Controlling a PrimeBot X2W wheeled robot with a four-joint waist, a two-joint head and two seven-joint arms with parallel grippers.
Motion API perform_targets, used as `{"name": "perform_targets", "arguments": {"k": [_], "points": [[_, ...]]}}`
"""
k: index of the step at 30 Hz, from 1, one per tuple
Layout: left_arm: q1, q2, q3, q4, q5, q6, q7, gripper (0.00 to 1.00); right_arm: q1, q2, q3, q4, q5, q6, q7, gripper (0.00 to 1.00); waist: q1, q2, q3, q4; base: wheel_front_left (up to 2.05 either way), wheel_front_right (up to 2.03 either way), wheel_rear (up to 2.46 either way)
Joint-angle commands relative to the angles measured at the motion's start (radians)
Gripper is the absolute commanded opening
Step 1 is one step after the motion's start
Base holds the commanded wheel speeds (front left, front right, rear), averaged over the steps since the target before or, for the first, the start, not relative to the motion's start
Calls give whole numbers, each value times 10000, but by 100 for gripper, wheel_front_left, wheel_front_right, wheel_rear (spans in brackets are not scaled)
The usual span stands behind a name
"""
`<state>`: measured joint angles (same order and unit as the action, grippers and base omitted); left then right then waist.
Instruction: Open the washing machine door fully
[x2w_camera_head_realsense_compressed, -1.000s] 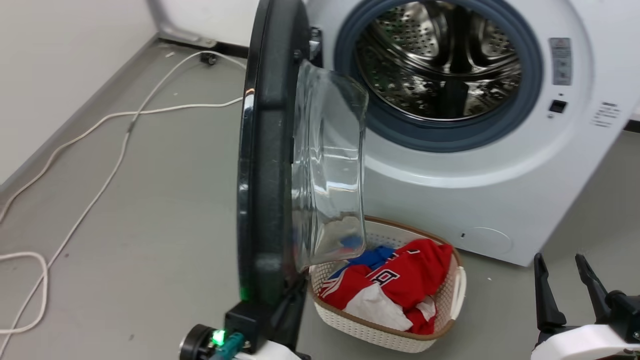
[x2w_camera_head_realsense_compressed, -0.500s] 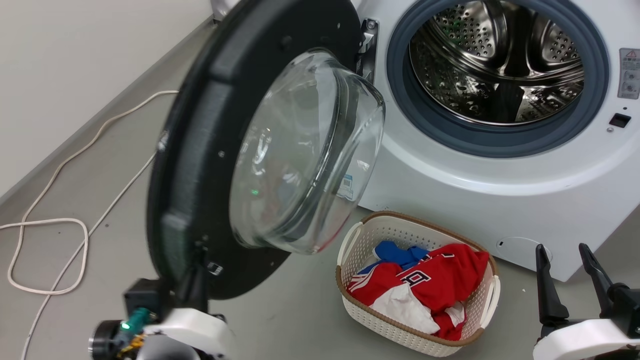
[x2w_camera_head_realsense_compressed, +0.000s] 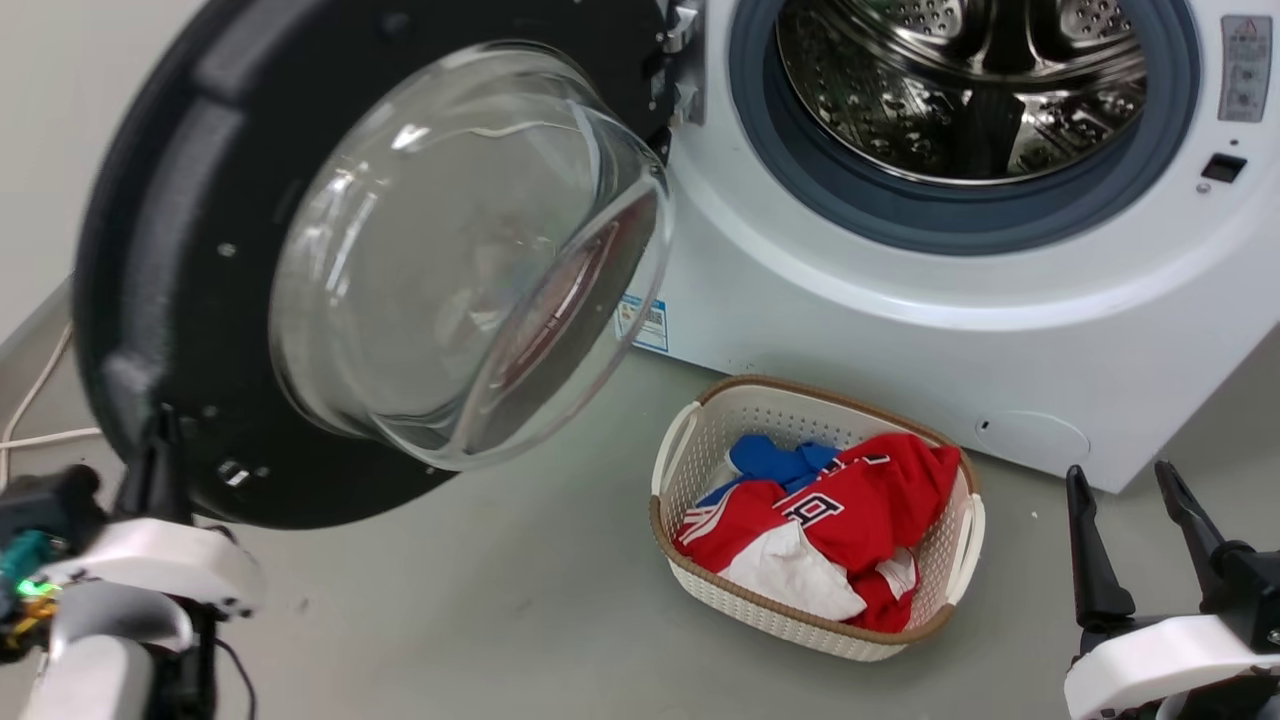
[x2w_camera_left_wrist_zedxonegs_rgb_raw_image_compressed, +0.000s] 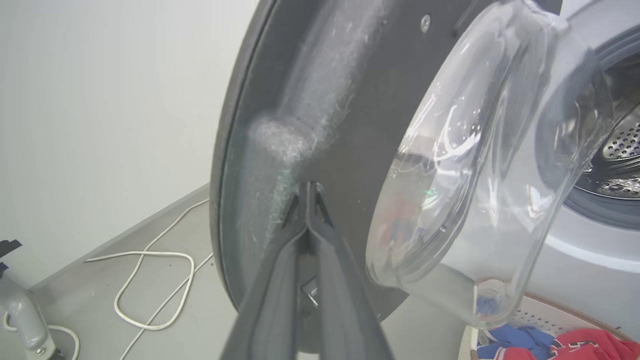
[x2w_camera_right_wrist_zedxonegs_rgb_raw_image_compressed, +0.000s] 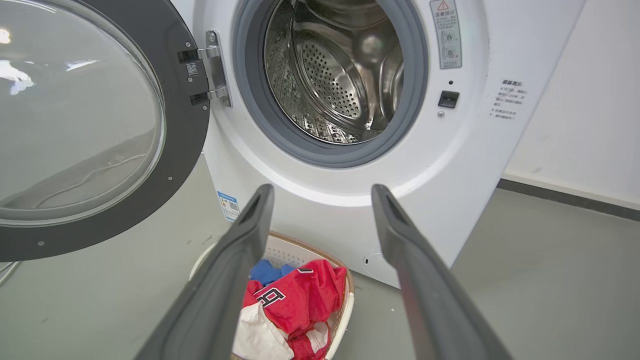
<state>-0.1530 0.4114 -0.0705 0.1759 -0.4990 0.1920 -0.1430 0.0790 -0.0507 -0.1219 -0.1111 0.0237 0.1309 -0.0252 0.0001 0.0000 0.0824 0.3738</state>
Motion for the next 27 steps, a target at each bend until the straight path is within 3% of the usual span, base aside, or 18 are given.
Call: {"name": "perform_targets", "arguments": {"k": [1,8,19,27], "points": [[-324,220,216,282,-134,-136,-127,0,-200,9,-33,-62,-41,-3,46,100,-1,0,196,-135,0,0,0],[-1293,770,401,1683,-492,-983,-321,0,-472,9,-11,-145,-142,-3,141,100,-1,0,633,-290,0,0,0],[-2498,1343,676,3837,-845,-1786,-668,0,-751,9,-26,-115,-232,-3,200,100,-1,0,911,-380,0,0,0],[-2478,1176,449,4469,-579,-1741,-943,0,-636,10,53,209,-47,-3,87,100,-1,0,467,-381,0,0,0]]}}
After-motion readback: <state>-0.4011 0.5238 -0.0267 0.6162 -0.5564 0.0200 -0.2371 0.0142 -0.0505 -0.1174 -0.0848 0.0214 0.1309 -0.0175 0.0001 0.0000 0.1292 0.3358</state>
